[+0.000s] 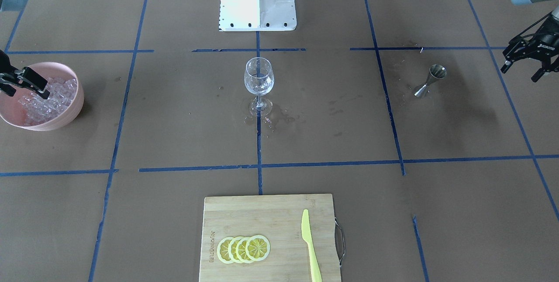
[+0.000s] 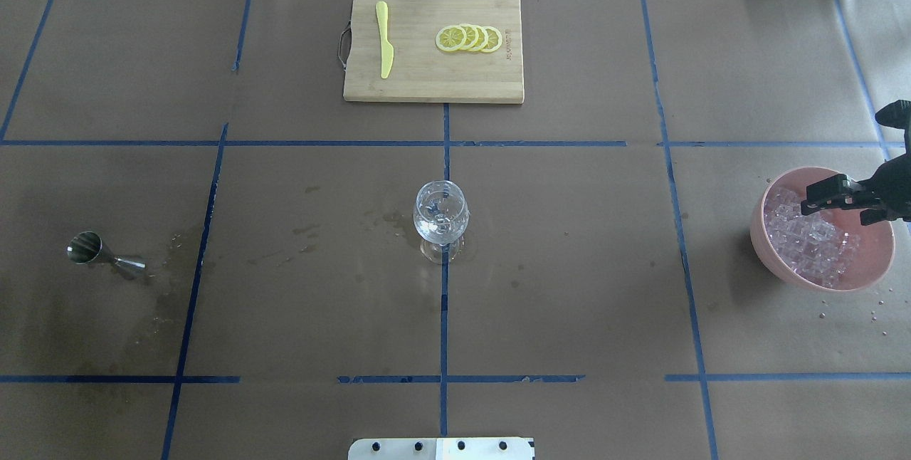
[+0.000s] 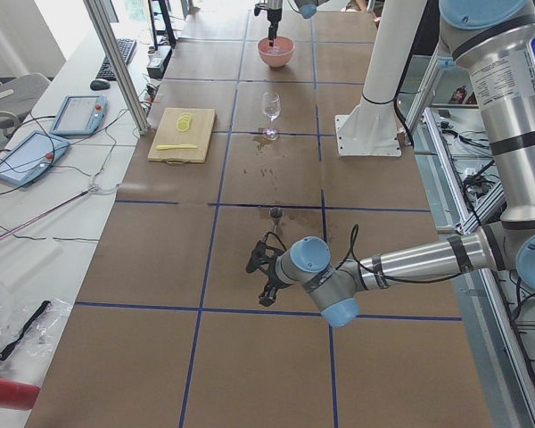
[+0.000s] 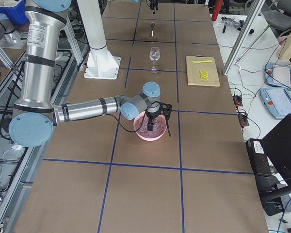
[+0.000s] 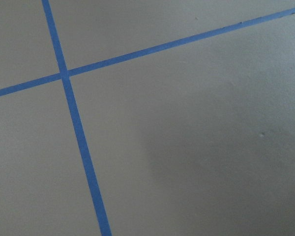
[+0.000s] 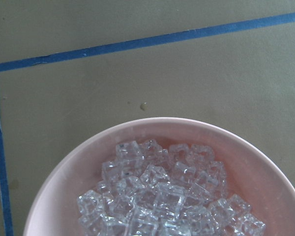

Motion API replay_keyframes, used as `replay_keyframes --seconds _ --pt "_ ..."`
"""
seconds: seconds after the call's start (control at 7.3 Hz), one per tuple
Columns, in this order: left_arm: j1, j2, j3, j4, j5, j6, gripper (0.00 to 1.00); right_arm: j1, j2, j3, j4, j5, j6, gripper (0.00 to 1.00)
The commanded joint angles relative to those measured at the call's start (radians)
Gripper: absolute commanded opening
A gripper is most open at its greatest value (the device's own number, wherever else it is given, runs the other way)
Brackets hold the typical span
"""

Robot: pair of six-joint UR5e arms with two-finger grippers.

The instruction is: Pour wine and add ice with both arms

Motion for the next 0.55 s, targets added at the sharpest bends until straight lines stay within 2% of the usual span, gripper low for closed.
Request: replay_keyframes --seconds 0.0,0.14,0.27,0.41 --pt "-0.077 -0.078 -0.006 0.119 -0.089 0.004 1.00 -0.040 0.001 -0.022 0.004 -0.012 0.040 0.92" --pt "-0.077 -0.077 -0.006 0.125 -0.089 0.004 1.00 -0.042 0.001 -0.028 0.004 -0.010 0.042 0.86" --pt "-0.077 -0.074 -0.011 0.125 -0.089 0.003 1.00 -0.042 0.001 -0.034 0.003 -0.010 0.042 0.68" --pt "-0.077 -0.072 -0.014 0.125 -0.087 0.003 1.00 -0.042 0.001 -0.036 0.004 -0.010 0.043 0.20"
